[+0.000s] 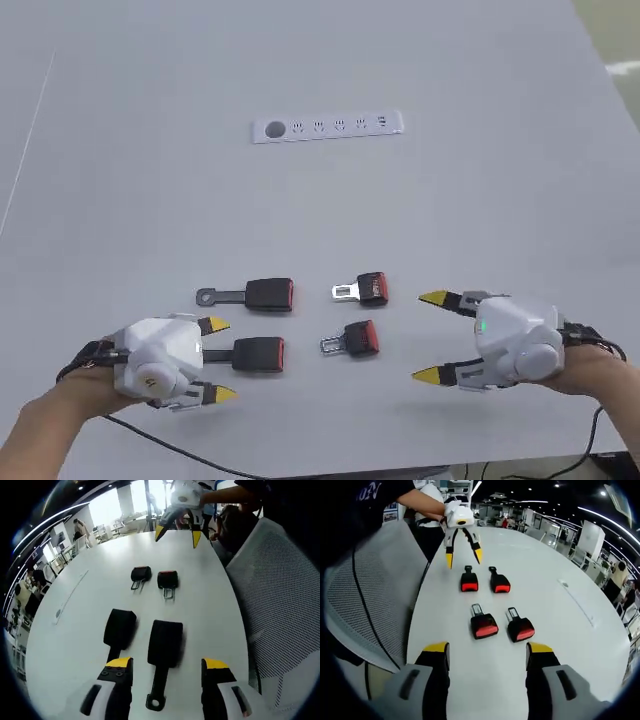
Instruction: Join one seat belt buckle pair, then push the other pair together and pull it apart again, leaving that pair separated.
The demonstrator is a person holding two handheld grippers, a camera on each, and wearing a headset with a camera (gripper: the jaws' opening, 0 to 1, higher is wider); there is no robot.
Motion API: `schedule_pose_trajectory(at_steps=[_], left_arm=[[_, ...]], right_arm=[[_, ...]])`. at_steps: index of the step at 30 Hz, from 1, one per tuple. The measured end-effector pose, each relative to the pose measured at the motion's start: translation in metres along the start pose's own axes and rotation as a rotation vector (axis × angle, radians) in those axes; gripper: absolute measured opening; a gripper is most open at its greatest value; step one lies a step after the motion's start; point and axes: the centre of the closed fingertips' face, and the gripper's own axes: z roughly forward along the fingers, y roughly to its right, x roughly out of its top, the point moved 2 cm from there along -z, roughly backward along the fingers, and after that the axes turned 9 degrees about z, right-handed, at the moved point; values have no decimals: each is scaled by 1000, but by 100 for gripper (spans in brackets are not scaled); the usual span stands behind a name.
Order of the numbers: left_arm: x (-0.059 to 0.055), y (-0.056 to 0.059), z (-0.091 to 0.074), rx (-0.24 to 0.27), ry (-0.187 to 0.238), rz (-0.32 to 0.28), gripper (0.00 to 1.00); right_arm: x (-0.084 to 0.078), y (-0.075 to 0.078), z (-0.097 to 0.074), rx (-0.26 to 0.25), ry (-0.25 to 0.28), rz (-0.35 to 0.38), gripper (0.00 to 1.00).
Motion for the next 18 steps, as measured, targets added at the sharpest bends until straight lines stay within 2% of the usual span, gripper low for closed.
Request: schedule_pose_trajectory(at_steps=[7,10,13,18], left_arm=[[1,-6,11,-22,-33,26,49],[-2,-8,17,-30,-46,36,45],[1,-8,22,-52,-58,44,43],[-2,-7,32,-84,-84,53,41]], right_arm=[[-2,-1,18,41,-31,-28,51],[-3,-5,26,68,-49,-37,50],[-6,-6,34,88,-65,-44,48],[-6,-6,48,115,-80,-49,45]])
